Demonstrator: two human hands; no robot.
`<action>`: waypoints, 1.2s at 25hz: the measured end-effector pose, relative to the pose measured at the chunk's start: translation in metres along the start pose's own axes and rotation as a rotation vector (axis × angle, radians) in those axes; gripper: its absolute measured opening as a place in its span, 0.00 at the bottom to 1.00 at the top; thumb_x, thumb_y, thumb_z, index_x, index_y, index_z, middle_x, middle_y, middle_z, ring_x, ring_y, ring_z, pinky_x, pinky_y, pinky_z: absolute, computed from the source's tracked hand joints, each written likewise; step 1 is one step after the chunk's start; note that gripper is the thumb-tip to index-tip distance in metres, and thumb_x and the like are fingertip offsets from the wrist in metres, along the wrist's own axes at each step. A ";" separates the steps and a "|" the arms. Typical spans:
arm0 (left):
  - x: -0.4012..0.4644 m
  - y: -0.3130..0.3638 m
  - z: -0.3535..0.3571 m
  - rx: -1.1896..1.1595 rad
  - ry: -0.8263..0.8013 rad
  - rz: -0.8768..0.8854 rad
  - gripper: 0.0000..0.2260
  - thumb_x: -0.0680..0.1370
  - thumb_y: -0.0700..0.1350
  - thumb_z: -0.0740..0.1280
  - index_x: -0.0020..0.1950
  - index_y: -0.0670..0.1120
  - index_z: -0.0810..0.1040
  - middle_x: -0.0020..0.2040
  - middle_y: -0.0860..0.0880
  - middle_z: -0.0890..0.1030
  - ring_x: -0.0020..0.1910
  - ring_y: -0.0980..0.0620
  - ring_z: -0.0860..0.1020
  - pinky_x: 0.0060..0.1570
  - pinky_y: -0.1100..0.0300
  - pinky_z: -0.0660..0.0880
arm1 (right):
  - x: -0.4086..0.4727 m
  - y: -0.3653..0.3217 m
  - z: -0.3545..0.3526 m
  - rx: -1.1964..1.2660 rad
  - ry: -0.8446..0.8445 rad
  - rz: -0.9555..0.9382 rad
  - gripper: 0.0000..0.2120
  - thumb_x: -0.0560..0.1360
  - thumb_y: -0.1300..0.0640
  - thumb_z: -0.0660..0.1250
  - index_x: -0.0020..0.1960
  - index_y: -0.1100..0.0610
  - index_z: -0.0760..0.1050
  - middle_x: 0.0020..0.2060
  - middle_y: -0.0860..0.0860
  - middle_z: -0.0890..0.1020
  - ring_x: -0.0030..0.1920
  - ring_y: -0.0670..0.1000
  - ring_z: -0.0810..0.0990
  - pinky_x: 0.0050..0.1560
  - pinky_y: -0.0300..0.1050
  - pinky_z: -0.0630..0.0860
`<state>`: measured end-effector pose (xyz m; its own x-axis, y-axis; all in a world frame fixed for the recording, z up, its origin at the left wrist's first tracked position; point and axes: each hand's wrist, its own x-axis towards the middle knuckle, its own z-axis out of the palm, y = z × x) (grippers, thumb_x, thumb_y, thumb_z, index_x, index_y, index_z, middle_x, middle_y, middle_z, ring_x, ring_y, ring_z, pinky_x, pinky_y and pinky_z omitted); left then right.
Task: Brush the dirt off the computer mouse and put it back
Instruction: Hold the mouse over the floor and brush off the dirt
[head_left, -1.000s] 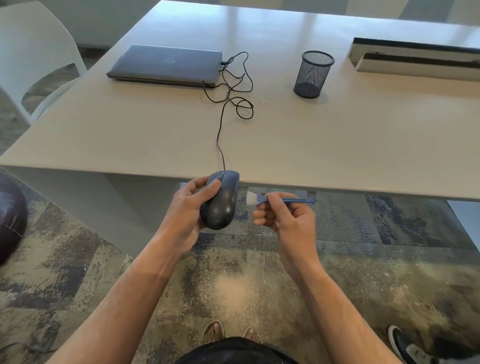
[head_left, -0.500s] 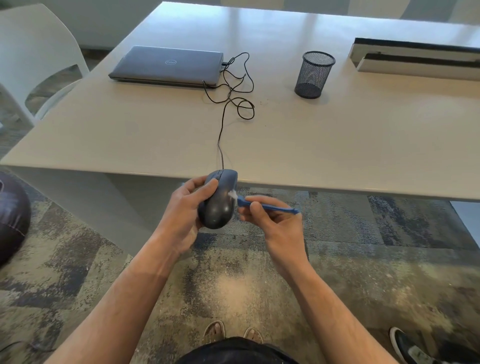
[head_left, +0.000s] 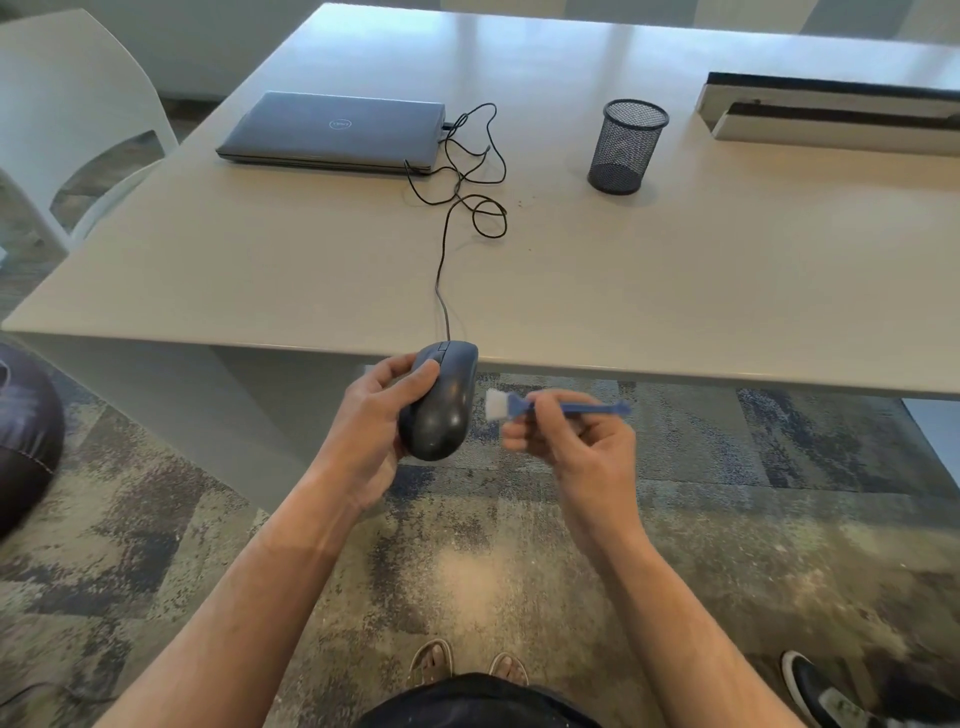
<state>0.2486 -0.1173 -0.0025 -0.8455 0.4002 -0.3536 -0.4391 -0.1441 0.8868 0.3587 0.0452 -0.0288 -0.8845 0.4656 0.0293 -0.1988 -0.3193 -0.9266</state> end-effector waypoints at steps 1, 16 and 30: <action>0.000 0.000 0.000 0.001 0.001 -0.004 0.26 0.69 0.50 0.72 0.66 0.43 0.76 0.56 0.43 0.83 0.51 0.44 0.82 0.55 0.36 0.77 | 0.010 -0.002 0.000 0.011 0.075 0.038 0.08 0.78 0.56 0.70 0.48 0.60 0.85 0.38 0.58 0.87 0.38 0.54 0.87 0.42 0.44 0.84; 0.000 -0.005 -0.001 0.028 0.022 0.008 0.30 0.67 0.51 0.73 0.67 0.43 0.75 0.58 0.41 0.82 0.52 0.44 0.82 0.55 0.39 0.78 | 0.008 0.002 0.022 0.011 0.009 0.186 0.10 0.82 0.62 0.66 0.48 0.69 0.81 0.34 0.59 0.85 0.33 0.54 0.85 0.36 0.42 0.83; 0.010 -0.007 -0.005 -0.008 0.138 0.035 0.17 0.77 0.47 0.71 0.64 0.44 0.76 0.49 0.46 0.84 0.43 0.50 0.83 0.41 0.50 0.81 | -0.035 0.025 0.035 0.011 0.001 0.169 0.07 0.81 0.62 0.67 0.49 0.67 0.79 0.37 0.62 0.86 0.37 0.57 0.87 0.38 0.46 0.84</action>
<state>0.2422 -0.1164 -0.0140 -0.8938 0.2663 -0.3610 -0.4108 -0.1628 0.8971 0.3698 -0.0084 -0.0398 -0.9053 0.4053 -0.1271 -0.0518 -0.4024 -0.9140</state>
